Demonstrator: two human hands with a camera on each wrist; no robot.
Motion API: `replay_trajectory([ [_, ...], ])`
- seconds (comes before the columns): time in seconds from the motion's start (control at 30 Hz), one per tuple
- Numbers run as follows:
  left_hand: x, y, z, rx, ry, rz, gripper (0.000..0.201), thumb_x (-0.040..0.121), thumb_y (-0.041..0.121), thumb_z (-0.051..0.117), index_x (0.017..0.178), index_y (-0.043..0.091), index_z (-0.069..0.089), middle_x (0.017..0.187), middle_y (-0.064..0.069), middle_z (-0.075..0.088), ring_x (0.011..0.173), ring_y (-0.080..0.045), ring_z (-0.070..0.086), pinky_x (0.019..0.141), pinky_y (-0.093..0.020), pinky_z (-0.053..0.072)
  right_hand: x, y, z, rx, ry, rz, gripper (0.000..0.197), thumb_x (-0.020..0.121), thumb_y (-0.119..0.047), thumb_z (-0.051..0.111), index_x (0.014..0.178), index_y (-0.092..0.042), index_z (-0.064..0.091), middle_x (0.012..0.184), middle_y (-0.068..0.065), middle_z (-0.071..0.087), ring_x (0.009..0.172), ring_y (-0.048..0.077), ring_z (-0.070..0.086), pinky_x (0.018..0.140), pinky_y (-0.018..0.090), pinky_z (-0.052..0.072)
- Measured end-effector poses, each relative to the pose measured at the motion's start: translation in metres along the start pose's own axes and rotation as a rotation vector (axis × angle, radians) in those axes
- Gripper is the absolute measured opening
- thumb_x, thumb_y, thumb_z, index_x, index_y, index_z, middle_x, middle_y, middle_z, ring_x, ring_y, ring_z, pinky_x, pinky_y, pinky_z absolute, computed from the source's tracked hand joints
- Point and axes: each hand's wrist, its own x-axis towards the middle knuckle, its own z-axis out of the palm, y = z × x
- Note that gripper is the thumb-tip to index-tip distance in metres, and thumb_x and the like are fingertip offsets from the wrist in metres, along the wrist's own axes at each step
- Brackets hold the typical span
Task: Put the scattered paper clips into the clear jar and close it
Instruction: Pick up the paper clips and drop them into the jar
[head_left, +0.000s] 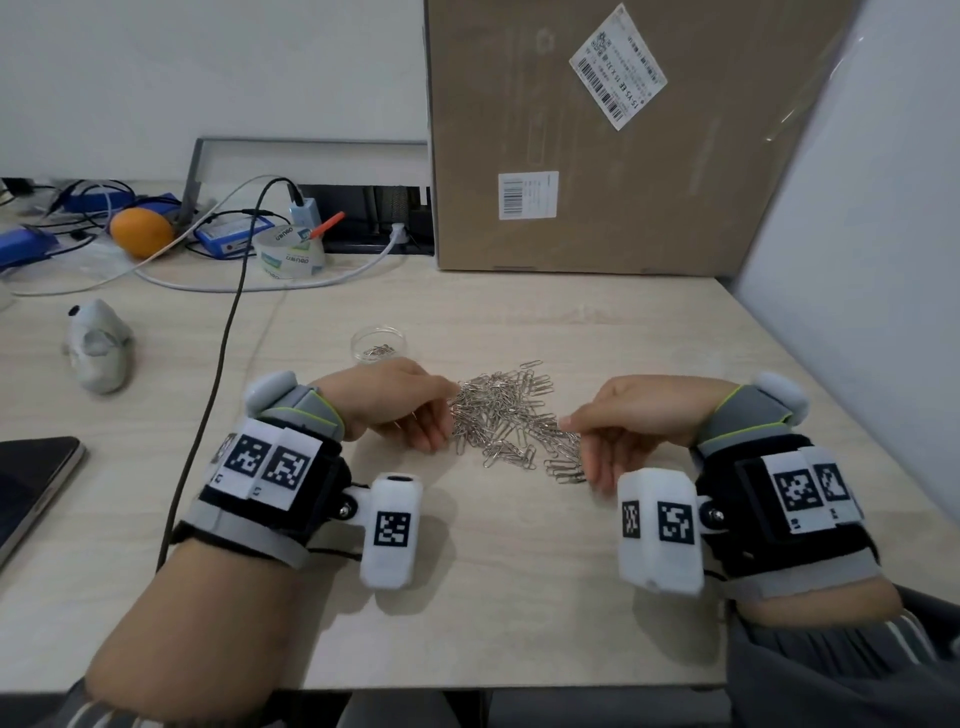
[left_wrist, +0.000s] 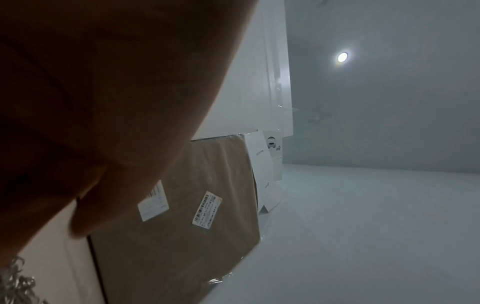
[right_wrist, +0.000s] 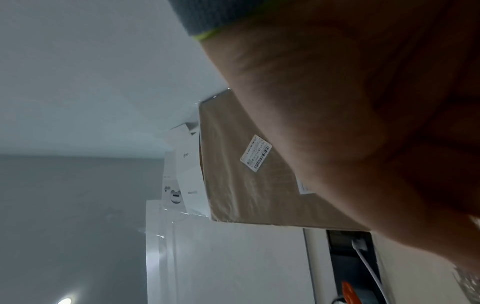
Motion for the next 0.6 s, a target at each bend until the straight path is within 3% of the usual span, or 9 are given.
replay_trajectory([
  [0.1, -0.002, 0.002, 0.005, 0.008, -0.104, 0.017, 0.044, 0.098, 0.029, 0.041, 0.068, 0.009, 0.067, 0.059, 0.001, 0.069, 0.048, -0.008, 0.061, 0.047, -0.017, 0.039, 0.005, -0.002, 0.005, 0.015, -0.051, -0.029, 0.044, 0.094, -0.033, 0.046, 0.068, -0.008, 0.071, 0.068, 0.010, 0.072, 0.053, 0.013, 0.064, 0.051, 0.017, 0.047],
  [0.3, 0.001, 0.006, 0.017, -0.068, -0.152, 0.188, 0.027, 0.097, 0.020, 0.045, 0.092, 0.009, 0.069, 0.087, -0.005, 0.070, 0.071, -0.011, 0.062, 0.070, -0.023, 0.048, 0.028, -0.008, 0.017, 0.172, 0.057, -0.256, 0.031, 0.095, -0.025, 0.046, 0.080, -0.013, 0.070, 0.073, 0.000, 0.071, 0.062, 0.005, 0.064, 0.062, 0.015, 0.047],
  [0.37, 0.004, 0.006, 0.018, -0.122, -0.167, 0.230, 0.024, 0.097, 0.019, 0.047, 0.095, 0.008, 0.068, 0.091, -0.006, 0.070, 0.076, -0.012, 0.063, 0.072, -0.024, 0.048, 0.032, -0.009, 0.020, 0.218, 0.133, -0.313, 0.026, 0.095, -0.020, 0.047, 0.081, -0.013, 0.068, 0.074, 0.000, 0.069, 0.065, 0.006, 0.064, 0.062, 0.014, 0.047],
  [0.43, 0.006, 0.005, 0.017, -0.202, -0.100, 0.282, 0.021, 0.097, 0.017, 0.048, 0.097, 0.007, 0.066, 0.089, -0.004, 0.071, 0.075, -0.010, 0.064, 0.070, -0.022, 0.047, 0.033, -0.010, 0.019, 0.268, 0.245, -0.369, 0.023, 0.094, -0.017, 0.049, 0.080, -0.012, 0.067, 0.073, -0.001, 0.068, 0.063, 0.006, 0.062, 0.055, 0.014, 0.043],
  [0.5, 0.009, 0.005, 0.014, -0.272, 0.050, 0.324, 0.021, 0.097, 0.015, 0.047, 0.097, 0.008, 0.066, 0.089, -0.001, 0.070, 0.077, -0.007, 0.065, 0.072, -0.023, 0.047, 0.033, -0.009, 0.014, 0.316, 0.412, -0.422, 0.021, 0.093, -0.018, 0.051, 0.080, -0.012, 0.067, 0.074, 0.000, 0.067, 0.059, 0.005, 0.058, 0.049, 0.015, 0.037],
  [0.57, 0.015, 0.003, 0.012, -0.320, 0.196, 0.340, 0.021, 0.097, 0.018, 0.047, 0.102, 0.012, 0.067, 0.099, 0.000, 0.070, 0.090, -0.010, 0.063, 0.083, -0.028, 0.047, 0.038, -0.006, 0.008, 0.323, 0.612, -0.457, 0.019, 0.092, -0.020, 0.052, 0.082, -0.015, 0.068, 0.078, -0.002, 0.068, 0.064, 0.001, 0.058, 0.055, 0.013, 0.041],
  [0.6, 0.017, 0.002, 0.012, -0.322, 0.246, 0.333, 0.022, 0.097, 0.022, 0.047, 0.107, 0.015, 0.066, 0.108, 0.001, 0.068, 0.099, -0.012, 0.061, 0.088, -0.029, 0.046, 0.042, -0.004, 0.006, 0.316, 0.696, -0.466, 0.017, 0.092, -0.020, 0.053, 0.086, -0.016, 0.068, 0.084, -0.002, 0.069, 0.072, 0.000, 0.060, 0.065, 0.014, 0.045],
])
